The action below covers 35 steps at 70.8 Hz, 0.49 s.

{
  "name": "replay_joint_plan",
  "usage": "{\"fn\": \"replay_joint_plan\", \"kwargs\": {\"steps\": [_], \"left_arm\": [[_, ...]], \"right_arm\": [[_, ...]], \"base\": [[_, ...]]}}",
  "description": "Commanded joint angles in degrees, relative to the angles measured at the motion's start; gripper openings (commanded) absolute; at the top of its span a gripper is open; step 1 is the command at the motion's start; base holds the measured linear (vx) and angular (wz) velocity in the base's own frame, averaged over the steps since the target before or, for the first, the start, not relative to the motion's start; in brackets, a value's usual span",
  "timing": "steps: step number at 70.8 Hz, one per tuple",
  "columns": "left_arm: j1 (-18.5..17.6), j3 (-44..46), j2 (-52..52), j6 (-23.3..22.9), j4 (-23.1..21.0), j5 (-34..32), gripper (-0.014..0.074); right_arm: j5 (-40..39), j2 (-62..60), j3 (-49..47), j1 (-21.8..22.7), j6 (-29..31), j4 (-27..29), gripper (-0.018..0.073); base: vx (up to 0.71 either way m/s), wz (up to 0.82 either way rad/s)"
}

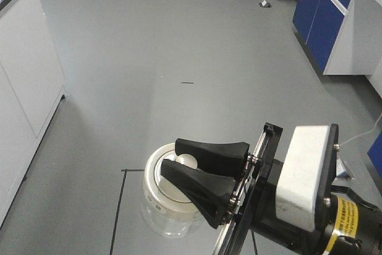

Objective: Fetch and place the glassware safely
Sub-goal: 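Hold the jar in the right gripper while the base drives away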

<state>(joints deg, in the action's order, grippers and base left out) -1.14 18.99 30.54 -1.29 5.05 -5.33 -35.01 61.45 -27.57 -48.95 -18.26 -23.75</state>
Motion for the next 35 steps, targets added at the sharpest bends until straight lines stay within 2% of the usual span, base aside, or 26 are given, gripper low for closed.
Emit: {"fn": "replay_joint_plan", "kwargs": {"steps": [1,35], "left_arm": [[-0.38,1.53,-0.01,-0.35,-0.26,-3.86,-0.0007],[-0.38,1.53,-0.01,-0.35,-0.26,-3.86,-0.0007]], "right_arm": [[-5.87,-1.20,-1.75,0.08,0.14,0.99,-0.0004],[-5.87,-1.20,-1.75,0.08,0.14,0.99,-0.0004]], "base": [[0.42,0.00],[0.46,0.02]]}}
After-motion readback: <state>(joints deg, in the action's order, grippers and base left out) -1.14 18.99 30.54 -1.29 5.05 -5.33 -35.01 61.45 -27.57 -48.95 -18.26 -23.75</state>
